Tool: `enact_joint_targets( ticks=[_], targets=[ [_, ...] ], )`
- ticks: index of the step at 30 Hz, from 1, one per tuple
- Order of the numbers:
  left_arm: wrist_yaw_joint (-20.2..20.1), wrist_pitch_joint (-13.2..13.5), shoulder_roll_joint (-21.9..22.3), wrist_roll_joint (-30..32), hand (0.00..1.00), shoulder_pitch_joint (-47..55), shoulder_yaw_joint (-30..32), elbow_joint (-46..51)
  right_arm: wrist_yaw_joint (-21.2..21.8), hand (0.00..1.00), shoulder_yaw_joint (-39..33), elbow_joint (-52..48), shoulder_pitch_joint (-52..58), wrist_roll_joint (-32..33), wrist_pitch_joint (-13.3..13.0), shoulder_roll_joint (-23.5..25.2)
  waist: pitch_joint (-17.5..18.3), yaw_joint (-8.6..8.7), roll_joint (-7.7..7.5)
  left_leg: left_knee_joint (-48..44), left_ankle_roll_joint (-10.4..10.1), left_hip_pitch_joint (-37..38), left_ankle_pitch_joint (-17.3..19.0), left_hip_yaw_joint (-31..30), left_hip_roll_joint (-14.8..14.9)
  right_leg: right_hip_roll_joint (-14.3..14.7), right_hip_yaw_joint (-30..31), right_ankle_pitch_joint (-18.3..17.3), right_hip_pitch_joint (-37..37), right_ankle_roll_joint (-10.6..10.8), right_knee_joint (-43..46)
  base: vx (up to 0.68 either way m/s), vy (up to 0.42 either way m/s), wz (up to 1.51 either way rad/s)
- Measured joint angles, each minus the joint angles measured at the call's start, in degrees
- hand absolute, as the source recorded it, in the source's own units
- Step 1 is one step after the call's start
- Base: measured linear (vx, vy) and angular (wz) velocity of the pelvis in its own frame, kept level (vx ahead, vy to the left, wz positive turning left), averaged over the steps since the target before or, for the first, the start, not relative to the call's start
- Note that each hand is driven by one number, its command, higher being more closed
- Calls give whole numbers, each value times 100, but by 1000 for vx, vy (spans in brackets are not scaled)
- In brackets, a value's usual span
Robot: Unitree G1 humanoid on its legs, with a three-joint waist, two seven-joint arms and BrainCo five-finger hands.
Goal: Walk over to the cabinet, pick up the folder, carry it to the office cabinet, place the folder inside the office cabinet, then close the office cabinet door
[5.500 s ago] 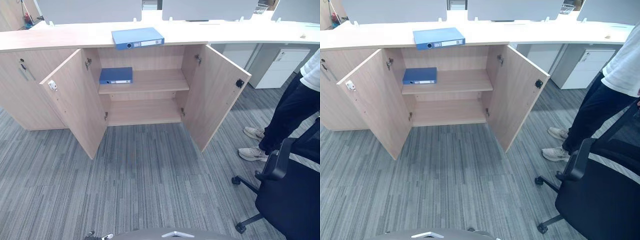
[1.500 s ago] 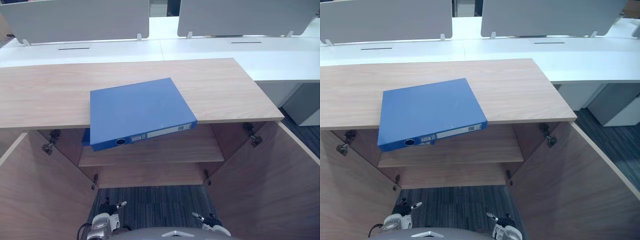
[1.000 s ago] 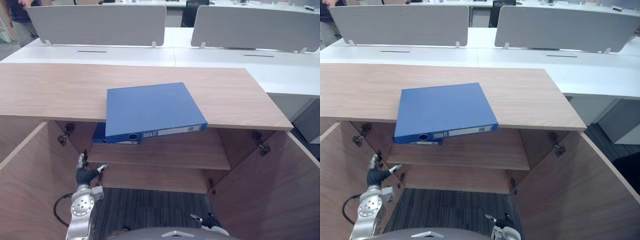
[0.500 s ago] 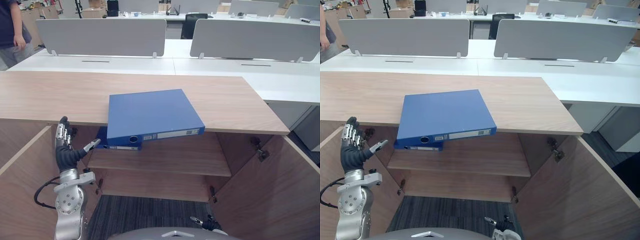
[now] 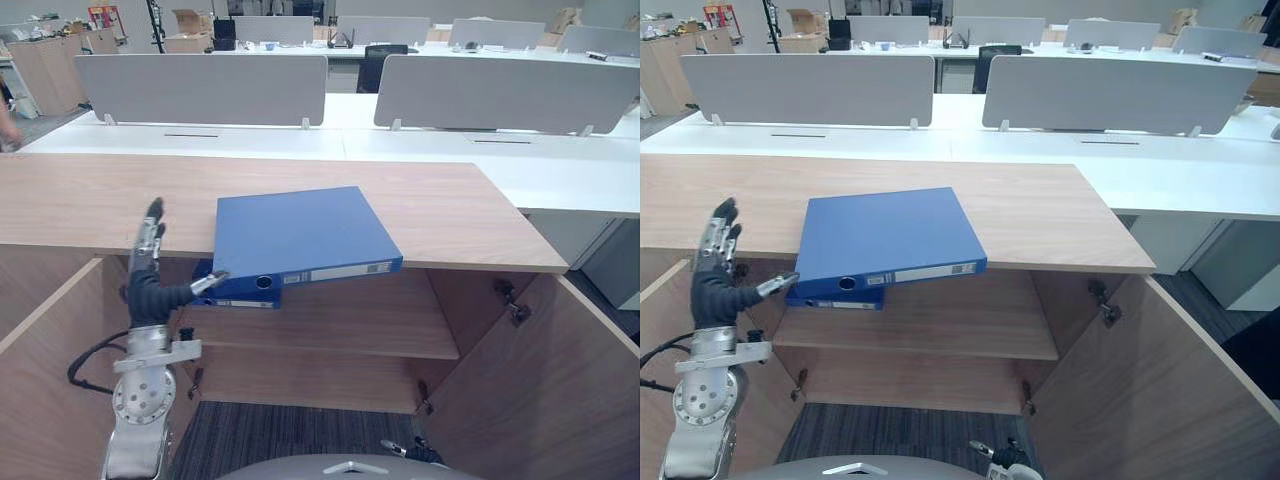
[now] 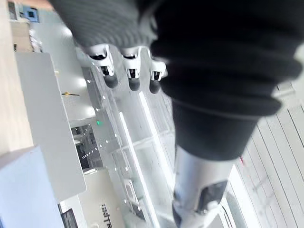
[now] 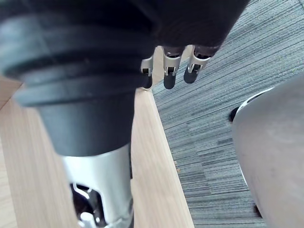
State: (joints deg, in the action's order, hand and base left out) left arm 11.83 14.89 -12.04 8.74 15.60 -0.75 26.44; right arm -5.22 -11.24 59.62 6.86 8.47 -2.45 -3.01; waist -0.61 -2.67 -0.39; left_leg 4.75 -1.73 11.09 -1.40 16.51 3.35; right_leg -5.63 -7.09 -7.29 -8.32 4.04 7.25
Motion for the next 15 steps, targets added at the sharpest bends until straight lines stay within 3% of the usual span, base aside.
enact_joint_targets(
  ticks=[9,15],
  targets=[
    [38,-37,-537,1718,0,-580,-1067,-13,-33,0,210,213,-146,2,-28,-109,24,128,21,-30,36,1,-25,16,-21,5,81,44,59,39,-20,15,5,-3],
    [88,-86,-753,2681,0,-774,-1445,-31,-51,0,221,232,-177,7,-36,-206,53,175,52,-28,38,-15,-22,16,-33,6,190,53,139,32,-13,-8,5,-7]
  ],
)
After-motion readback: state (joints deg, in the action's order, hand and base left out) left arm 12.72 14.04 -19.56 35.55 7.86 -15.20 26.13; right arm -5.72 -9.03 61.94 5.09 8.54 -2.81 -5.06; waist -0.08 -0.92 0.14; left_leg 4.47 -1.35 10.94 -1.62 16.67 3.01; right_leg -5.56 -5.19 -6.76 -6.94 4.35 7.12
